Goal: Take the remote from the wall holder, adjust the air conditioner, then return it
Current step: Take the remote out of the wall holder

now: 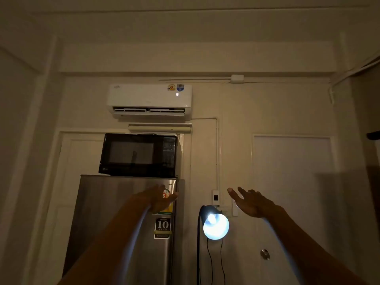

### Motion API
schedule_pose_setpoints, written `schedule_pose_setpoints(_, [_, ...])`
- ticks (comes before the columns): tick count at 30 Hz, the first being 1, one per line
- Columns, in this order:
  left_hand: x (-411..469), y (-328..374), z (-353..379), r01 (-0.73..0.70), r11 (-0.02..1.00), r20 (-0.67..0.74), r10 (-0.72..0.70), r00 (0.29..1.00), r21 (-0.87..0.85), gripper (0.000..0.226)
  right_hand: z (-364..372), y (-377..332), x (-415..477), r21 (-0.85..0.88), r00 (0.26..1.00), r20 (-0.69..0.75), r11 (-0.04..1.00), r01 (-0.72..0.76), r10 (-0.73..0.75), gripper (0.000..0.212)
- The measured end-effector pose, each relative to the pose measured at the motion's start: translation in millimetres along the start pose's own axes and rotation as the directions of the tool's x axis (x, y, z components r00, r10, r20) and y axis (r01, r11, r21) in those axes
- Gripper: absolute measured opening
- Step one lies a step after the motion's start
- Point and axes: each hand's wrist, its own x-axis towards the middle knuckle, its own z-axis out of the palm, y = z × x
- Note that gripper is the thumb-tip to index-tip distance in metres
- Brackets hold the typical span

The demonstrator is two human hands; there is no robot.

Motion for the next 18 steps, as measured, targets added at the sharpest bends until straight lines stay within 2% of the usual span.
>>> schedule_pose_setpoints(3, [4,17,6,0.032,0.999,-0.003,-0.032,0.999,-0.016,0.062,0,12,5,0.006,1.000,0.026,1.000,0.003,-0.003,0.094])
schedule_pose_setpoints(6, [18,28,15,0.055,0.998,0.012,-0.055,0.998,-0.026,0.073,1,27,13,-0.052,0.999,0.029,0.998,0.022,-0.021,0.081])
schedule_pose_setpoints(8, [27,39,21,0.067,0.998,0.029,-0.067,0.997,-0.001,0.072,-1,41,26,-0.085,0.999,0.034,0.996,0.025,-0.022,0.080])
schedule_pose_setpoints(12, [37,70,28,0.041,0.997,0.025,-0.043,0.999,0.066,0.046,-4,65,49,-0.074,1.000,0.027,0.997,0.015,-0.013,0.083])
schedule_pose_setpoints(15, [52,81,36,-0.018,0.999,0.036,0.017,0.999,0.050,0.018,-5,81,63,-0.089,1.000,0.021,0.996,0.009,-0.007,0.083])
schedule_pose_setpoints(18, [63,90,46,-0.010,1.000,0.040,0.010,0.999,-0.004,0.031,-4,94,80,-0.089,1.000,0.007,0.996,0.009,-0.009,0.085])
